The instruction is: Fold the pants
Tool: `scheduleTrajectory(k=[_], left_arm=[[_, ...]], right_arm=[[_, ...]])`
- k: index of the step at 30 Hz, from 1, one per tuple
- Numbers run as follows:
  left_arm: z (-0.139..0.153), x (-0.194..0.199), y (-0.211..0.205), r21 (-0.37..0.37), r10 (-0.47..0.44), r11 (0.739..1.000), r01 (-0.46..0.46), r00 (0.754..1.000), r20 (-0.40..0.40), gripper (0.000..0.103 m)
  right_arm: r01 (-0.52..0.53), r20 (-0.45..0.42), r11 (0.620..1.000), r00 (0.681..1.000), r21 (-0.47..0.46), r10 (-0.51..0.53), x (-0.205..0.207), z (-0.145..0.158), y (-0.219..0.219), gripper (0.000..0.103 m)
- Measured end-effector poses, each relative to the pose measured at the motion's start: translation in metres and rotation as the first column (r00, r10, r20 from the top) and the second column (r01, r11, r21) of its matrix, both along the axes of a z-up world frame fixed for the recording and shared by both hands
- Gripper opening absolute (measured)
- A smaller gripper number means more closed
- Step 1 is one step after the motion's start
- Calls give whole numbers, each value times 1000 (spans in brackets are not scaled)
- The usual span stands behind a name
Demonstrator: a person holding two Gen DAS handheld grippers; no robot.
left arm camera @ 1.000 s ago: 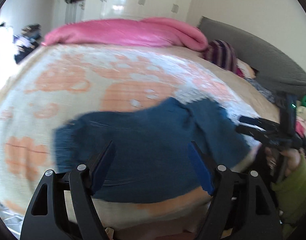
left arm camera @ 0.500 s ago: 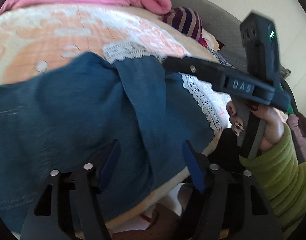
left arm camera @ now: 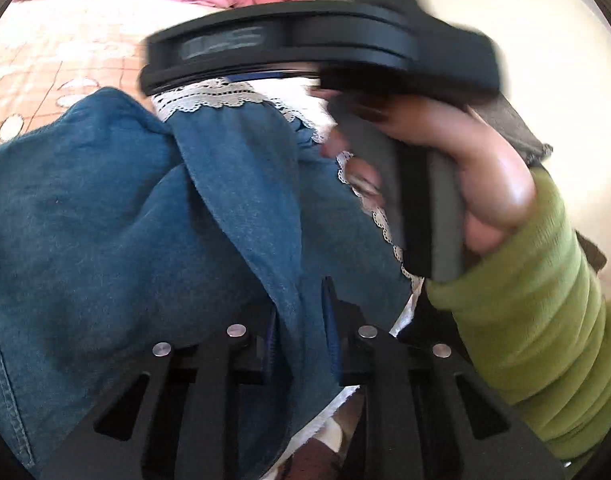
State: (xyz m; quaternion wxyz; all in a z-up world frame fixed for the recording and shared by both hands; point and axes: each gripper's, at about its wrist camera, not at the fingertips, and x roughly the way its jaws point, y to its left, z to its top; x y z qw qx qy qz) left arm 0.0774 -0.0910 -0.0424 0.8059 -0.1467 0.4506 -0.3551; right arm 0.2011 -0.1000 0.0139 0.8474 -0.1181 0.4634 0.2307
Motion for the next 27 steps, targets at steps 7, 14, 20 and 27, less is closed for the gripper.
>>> scheduleTrajectory(k=[7,14,20,27], left_arm=[[3,-3,-2,45,-5,999,3,999,47,18],[15,-7,4,128,40,990,-54,993,114,18],[15,-13,-1,132,44,989,-59,992,114,20],[15,-23,-14,185,-13,983,-17,987,161,20]], right_arm=[[-1,-23,990,1000,-144,-2,24,-33,22,19],[136,47,987,989,84,-140,0,6,-51,5],[262,82,937,954,231,-287,-57,37,-130,5],[402,23,855,901,329,-433,-138,34,-202,5]])
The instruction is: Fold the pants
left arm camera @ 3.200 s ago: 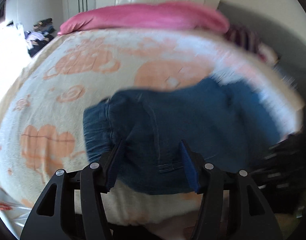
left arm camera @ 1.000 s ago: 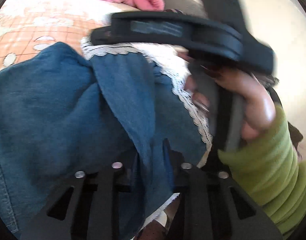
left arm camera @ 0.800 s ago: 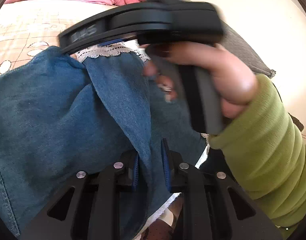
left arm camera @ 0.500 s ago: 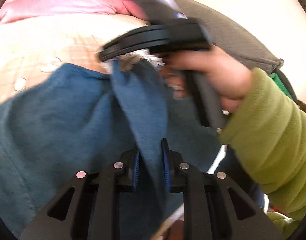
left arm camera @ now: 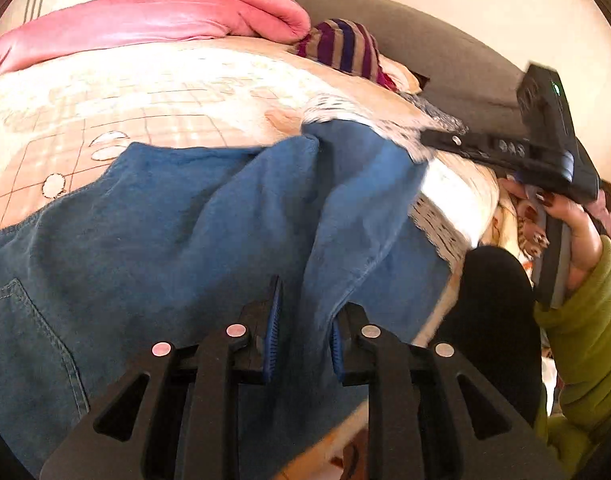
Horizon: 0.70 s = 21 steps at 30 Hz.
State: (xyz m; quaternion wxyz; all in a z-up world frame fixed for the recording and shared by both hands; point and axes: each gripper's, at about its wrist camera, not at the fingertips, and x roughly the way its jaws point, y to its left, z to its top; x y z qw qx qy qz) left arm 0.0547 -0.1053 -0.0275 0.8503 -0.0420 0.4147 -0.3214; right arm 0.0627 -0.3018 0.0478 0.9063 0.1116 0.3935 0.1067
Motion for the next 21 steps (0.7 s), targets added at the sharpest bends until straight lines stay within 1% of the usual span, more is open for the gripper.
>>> scheduleTrajectory(k=[2,4,8,10,12,14,16,21], left_arm=[[4,1,-5,11,-18,1000,17,1000,24,20],[3,-2,-10,50,-31,998,29,998,50,20],[2,-10,-16,91,-46,995,42,998,46,20],[3,-13,-16,105,-38,994,33,998,40,20],[7,-21,-16,116,-31,993,24,998,54,18],[8,-27,-13,130,-23,991,16,998,59,8],[7,-30,-9,137,-19,990,12,998,54,8],[18,-43,-6,171,-41,985,23,995,97,8]], right_arm=[[5,-26,1000,1000,19,-5,-17,-7,-8,5],[9,-58,999,998,33,-7,-27,-16,-13,5],[41,-115,995,993,90,-31,-36,-38,-26,7],[40,-111,994,993,105,-28,-42,-40,-27,7],[32,-100,993,995,112,-21,-45,-39,-27,7],[18,-100,994,995,111,-7,-47,-39,-26,6],[9,-104,993,995,117,3,-50,-38,-26,6],[1,-108,996,994,91,9,-66,-35,-29,6]])
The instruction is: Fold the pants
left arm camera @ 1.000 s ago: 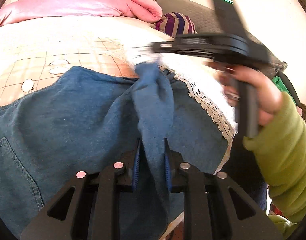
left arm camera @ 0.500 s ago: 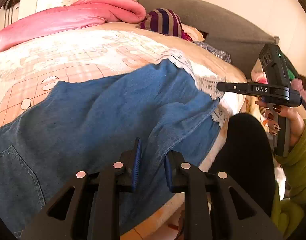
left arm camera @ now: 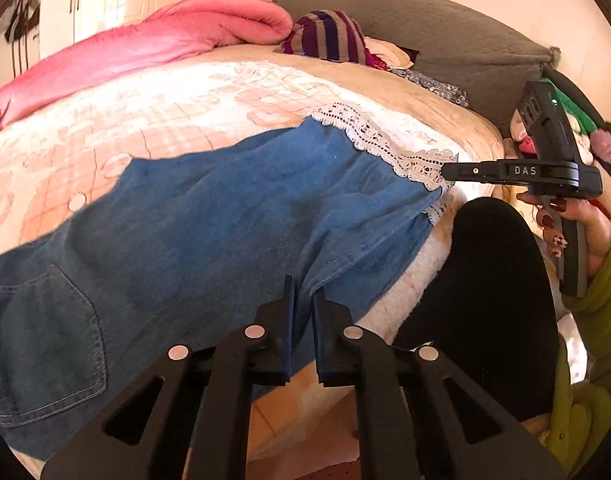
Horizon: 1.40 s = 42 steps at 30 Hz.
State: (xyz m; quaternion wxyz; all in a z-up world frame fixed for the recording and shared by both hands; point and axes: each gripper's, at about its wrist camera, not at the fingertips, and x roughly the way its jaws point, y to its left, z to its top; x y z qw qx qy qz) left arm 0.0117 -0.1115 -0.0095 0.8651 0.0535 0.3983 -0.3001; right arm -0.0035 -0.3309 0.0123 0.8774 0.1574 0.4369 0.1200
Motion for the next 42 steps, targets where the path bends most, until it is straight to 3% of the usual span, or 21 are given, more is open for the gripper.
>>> scheduleTrajectory(k=[8,10,12,15,17,20,23,25,30,31,32,34,37,39,41,42], left_arm=[[-21,-2,-13,75,-39,996,42,998,-44,8],[-22,-4,-14,84,-44,995,47,998,-41,8],[-21,-4,-12,79,-44,996,47,998,-42,9],[-21,-4,-12,77,-41,996,45,998,-47,9],[-22,-5,-13,85,-44,995,48,998,-45,10],[-22,-6,-14,89,-42,995,47,998,-50,12],[-21,-9,-9,98,-27,995,32,998,-55,24],[-17,-13,0,99,-8,995,14,999,-52,30],[10,-24,51,69,102,992,-102,995,2,46],[15,-24,61,74,138,988,-139,990,17,54],[22,-23,81,82,214,973,-217,976,46,62],[32,-21,110,86,329,938,-335,941,79,67],[44,-16,160,80,514,848,-523,850,114,75],[45,-12,186,101,596,787,-608,793,125,76],[40,-4,202,134,647,742,-657,754,111,94],[37,0,206,147,661,728,-669,743,107,94]], right_arm=[[6,-63,993,998,-119,-14,-2,-18,3,11],[22,-28,983,999,-183,-27,-8,-10,6,19],[28,43,974,999,-227,-19,-18,4,9,19],[-103,101,965,986,-242,130,-29,21,34,20],[-246,86,941,959,-233,272,-30,21,64,20],[-370,55,897,918,-241,393,-23,12,99,21],[-379,-84,872,924,-310,373,1,-22,115,23],[-371,-131,873,929,-316,347,6,-38,114,23],[-330,-41,920,943,-209,329,-4,-21,94,36],[-319,-26,926,947,-201,321,-6,-18,90,36],[-305,-12,932,951,-193,309,-6,-15,86,37],[-280,6,943,958,-178,285,-5,-10,81,46],[-282,14,941,957,-188,289,1,-6,82,48],[-290,13,937,954,-195,298,11,-4,86,50],[-297,6,932,953,-207,304,18,-5,91,53],[-297,3,931,952,-212,305,25,-5,92,54]])
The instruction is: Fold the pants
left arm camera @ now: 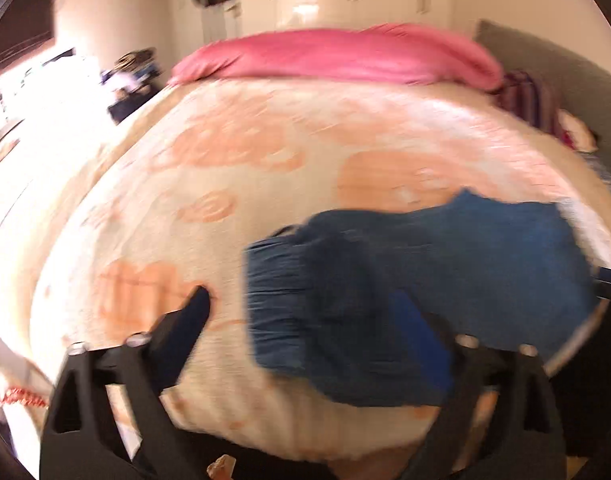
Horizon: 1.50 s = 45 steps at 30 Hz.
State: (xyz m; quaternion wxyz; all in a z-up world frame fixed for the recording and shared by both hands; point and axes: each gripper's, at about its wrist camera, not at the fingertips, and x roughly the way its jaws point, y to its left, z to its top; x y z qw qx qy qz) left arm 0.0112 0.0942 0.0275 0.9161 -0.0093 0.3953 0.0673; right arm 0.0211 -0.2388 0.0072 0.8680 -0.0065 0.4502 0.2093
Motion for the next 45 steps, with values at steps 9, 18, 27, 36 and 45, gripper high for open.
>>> scheduleTrajectory(k=[9,18,27,36,45], left_arm=[[-29,28,-8,-3,-26,1000,25,998,-65,53],[-20,25,9,40,39,998,-40,999,16,45],[22,0,0,49,46,997,-54,989,140,65],[48,50,-60,-80,-195,974,213,963,185,72],[-6,150,-115,-216,-367,907,363,930,21,72]], right_arm=[[-10,-47,1000,999,-14,9,6,-10,2,69],[-21,-73,1000,997,-20,20,6,-21,6,78],[-8,-45,1000,999,3,8,0,-13,3,85],[109,63,991,992,75,-113,24,23,-35,85],[208,-52,953,978,221,-202,119,23,-86,68]])
